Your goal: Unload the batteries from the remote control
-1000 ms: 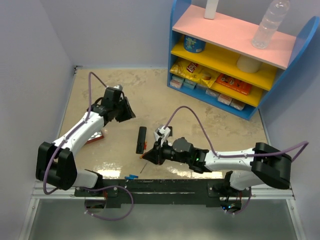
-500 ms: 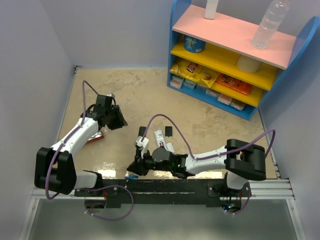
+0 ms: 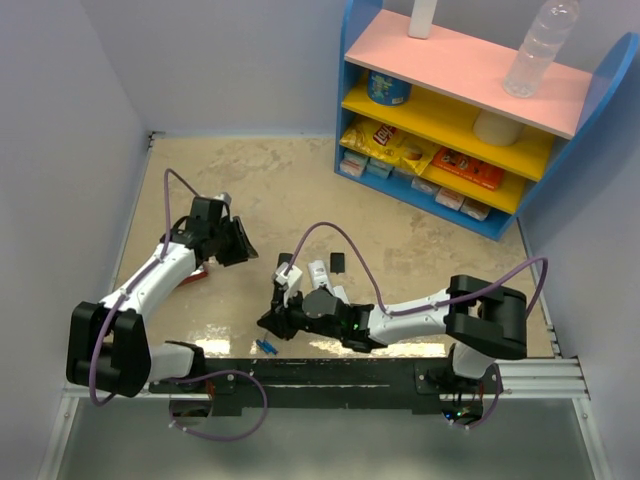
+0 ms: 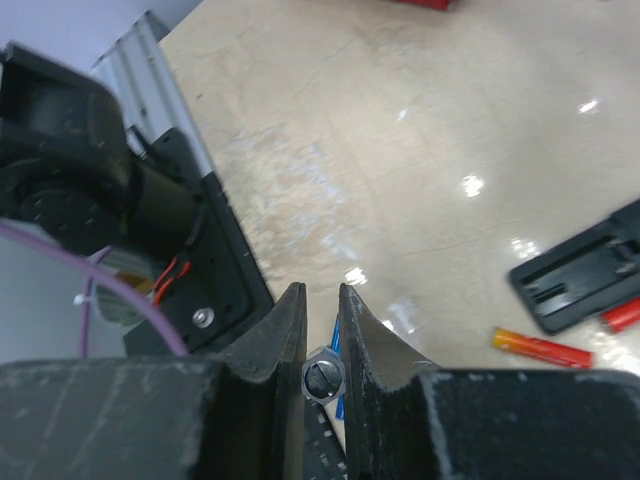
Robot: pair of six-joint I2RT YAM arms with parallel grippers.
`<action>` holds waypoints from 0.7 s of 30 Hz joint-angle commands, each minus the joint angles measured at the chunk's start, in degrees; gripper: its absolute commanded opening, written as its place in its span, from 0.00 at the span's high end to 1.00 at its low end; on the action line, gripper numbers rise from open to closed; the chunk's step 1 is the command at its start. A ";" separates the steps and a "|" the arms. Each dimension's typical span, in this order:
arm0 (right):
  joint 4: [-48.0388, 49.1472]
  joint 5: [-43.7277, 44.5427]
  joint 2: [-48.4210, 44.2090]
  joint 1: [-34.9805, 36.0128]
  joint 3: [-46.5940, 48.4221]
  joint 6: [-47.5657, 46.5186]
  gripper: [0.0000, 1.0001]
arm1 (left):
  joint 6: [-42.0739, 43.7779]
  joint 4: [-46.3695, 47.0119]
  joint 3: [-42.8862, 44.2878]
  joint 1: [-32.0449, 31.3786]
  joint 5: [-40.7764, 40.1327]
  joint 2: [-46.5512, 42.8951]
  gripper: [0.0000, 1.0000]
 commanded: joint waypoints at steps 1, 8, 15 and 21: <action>-0.28 3.51 -3.20 -2.20 -0.07 -2.19 1.00 | -0.64 2.42 -1.96 0.54 1.45 -1.47 0.63; -1.59 3.25 -5.22 -3.34 -0.43 -2.37 1.00 | -0.55 2.77 -2.14 0.54 0.84 -1.29 0.63; -7.65 5.71 -9.43 -4.13 -0.60 -0.70 1.00 | 0.59 2.24 -1.35 0.54 -0.48 -1.20 0.63; -23.61 3.87 -13.31 -10.63 2.73 1.50 1.00 | 2.35 1.63 -0.82 0.54 -2.67 -2.70 0.62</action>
